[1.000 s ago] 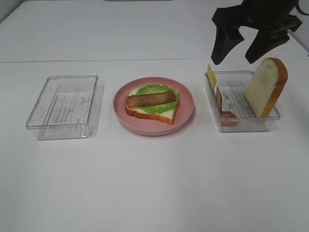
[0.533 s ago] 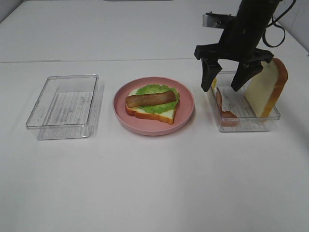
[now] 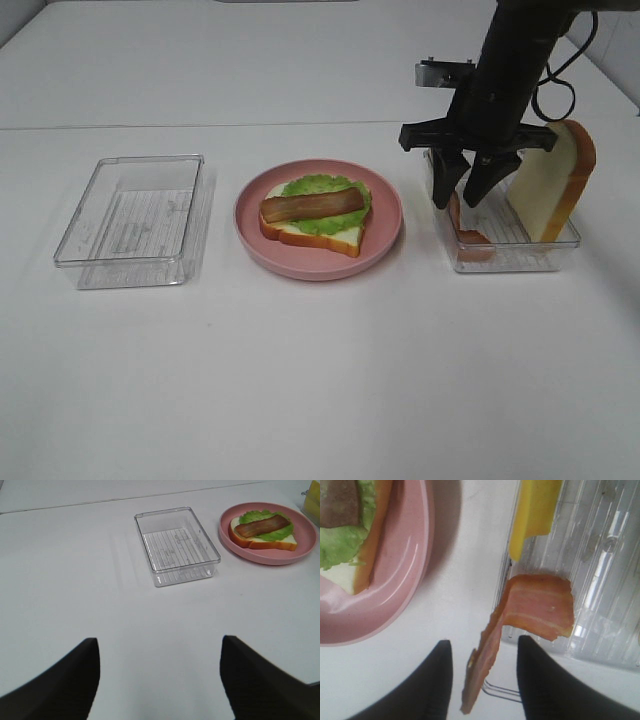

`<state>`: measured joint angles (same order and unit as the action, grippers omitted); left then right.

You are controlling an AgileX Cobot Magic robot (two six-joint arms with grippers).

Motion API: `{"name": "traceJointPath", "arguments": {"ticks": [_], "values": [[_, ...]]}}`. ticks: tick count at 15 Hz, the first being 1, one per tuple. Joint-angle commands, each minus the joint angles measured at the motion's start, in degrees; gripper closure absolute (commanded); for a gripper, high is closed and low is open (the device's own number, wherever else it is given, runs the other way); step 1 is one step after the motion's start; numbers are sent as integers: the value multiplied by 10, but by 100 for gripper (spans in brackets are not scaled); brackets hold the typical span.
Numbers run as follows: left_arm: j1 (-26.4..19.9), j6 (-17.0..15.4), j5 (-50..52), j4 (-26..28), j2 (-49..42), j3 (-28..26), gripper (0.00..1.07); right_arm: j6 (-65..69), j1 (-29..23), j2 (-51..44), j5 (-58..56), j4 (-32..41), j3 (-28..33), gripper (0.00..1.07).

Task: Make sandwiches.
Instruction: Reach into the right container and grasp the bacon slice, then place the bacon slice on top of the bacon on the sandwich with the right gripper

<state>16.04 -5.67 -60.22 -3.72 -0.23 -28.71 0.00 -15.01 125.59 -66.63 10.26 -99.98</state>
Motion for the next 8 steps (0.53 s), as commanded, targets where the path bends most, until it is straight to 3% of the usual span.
{"name": "traceJointPath", "arguments": {"ticks": [1,2,8], "values": [[0,0,2,-2,-14,1,41,6,0,2,-1,-2,-3,100],[0,0,2,-2,-14,1,41,4,0,1,-1,-2,-3,107],[0,0,2,-2,-14,1,41,0,0,-44,-26,3,-4,107]]}}
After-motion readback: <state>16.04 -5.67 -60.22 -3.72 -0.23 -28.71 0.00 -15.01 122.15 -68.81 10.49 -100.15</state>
